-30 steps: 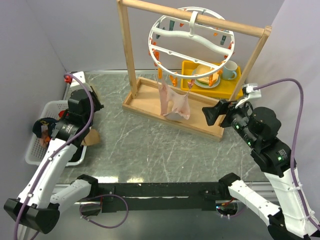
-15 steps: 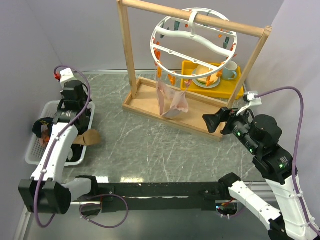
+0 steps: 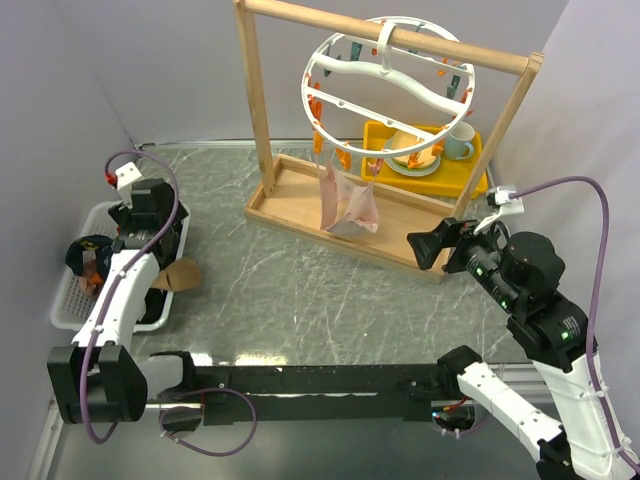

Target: Remove the socks clipped to the hanger

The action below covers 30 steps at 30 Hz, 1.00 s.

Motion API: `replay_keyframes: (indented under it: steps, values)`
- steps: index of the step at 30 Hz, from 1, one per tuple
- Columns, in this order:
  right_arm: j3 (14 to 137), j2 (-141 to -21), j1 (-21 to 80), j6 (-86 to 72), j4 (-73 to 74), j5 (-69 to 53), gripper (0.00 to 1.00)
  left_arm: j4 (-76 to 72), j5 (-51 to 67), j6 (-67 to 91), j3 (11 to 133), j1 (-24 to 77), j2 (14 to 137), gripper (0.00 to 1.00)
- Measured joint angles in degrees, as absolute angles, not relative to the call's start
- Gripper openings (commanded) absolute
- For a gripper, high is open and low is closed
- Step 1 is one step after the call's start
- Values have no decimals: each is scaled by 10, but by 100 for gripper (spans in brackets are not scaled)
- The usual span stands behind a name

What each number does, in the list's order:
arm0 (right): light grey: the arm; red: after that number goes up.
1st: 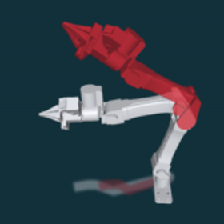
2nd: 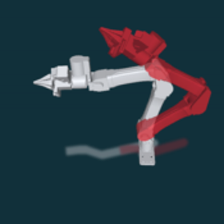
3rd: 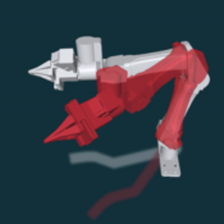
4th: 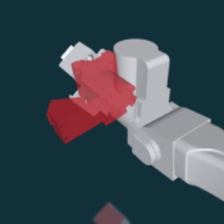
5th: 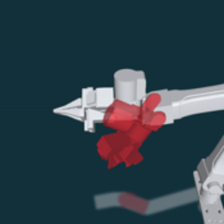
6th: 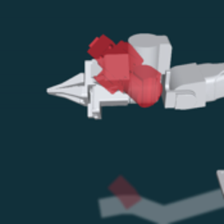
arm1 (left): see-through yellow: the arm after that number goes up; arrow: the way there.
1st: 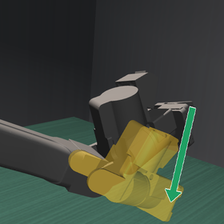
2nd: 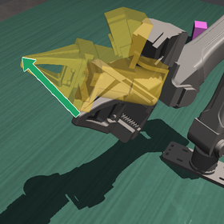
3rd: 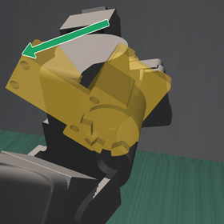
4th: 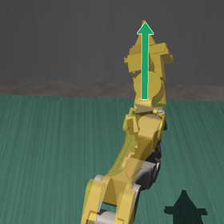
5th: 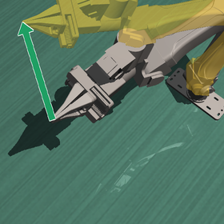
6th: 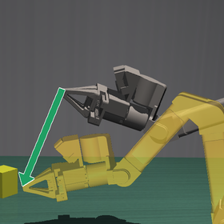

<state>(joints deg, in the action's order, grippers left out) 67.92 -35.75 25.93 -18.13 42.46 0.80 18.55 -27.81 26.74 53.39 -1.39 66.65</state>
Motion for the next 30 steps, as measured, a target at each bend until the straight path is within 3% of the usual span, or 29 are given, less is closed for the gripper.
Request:
replay_keyframes:
  steps: [3, 12, 23, 30]
  values:
    - [679, -351, 259, -181, 431, 11, 100, 188, -257, 266, 540, -14, 653, 99]
    - [625, -333, 258, -171, 433, -18, 100, 170, -41, 289, 532, -8, 489, 100]
    - [453, -235, 255, -216, 415, -17, 100, 107, 145, 322, 394, 29, 357, 99]
    - [370, -170, 255, -261, 414, 7, 100, 107, 194, 296, 333, 41, 297, 99]
